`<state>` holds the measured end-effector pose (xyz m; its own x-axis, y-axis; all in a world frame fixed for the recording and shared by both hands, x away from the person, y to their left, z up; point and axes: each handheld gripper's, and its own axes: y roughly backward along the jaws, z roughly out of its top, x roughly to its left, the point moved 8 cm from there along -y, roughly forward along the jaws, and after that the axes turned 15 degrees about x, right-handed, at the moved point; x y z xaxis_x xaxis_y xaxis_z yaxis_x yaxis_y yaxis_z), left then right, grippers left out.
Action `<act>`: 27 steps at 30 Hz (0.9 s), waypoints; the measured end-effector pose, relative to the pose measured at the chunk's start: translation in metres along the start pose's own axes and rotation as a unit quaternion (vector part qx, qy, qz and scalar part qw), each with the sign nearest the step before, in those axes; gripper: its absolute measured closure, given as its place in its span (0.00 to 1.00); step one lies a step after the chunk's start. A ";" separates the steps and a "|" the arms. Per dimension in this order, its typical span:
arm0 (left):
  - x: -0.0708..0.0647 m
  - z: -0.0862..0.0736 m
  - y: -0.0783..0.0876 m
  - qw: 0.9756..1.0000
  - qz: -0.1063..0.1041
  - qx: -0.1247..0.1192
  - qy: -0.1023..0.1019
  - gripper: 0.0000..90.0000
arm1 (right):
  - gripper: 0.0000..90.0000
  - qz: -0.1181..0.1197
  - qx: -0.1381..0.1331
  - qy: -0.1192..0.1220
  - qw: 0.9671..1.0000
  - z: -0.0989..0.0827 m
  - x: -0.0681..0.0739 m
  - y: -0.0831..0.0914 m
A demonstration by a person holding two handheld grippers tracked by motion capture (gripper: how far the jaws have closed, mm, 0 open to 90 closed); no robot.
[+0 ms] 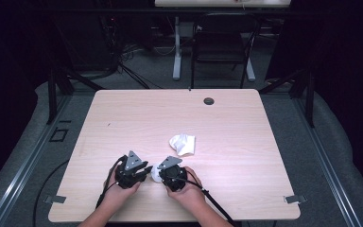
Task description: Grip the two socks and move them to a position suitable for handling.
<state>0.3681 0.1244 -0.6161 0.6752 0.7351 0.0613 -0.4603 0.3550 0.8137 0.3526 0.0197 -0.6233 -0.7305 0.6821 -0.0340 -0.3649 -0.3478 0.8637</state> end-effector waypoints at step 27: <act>-0.019 -0.005 -0.018 0.999 -0.005 0.032 -0.031 0.92 | 0.99 0.000 -0.058 -0.035 0.998 0.001 -0.025 0.049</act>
<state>0.3612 0.1068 -0.6349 0.7150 0.6939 0.0860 -0.4168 0.3242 0.8492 0.3536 -0.0138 -0.5793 -0.6894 0.7244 0.0042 -0.4332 -0.4168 0.7991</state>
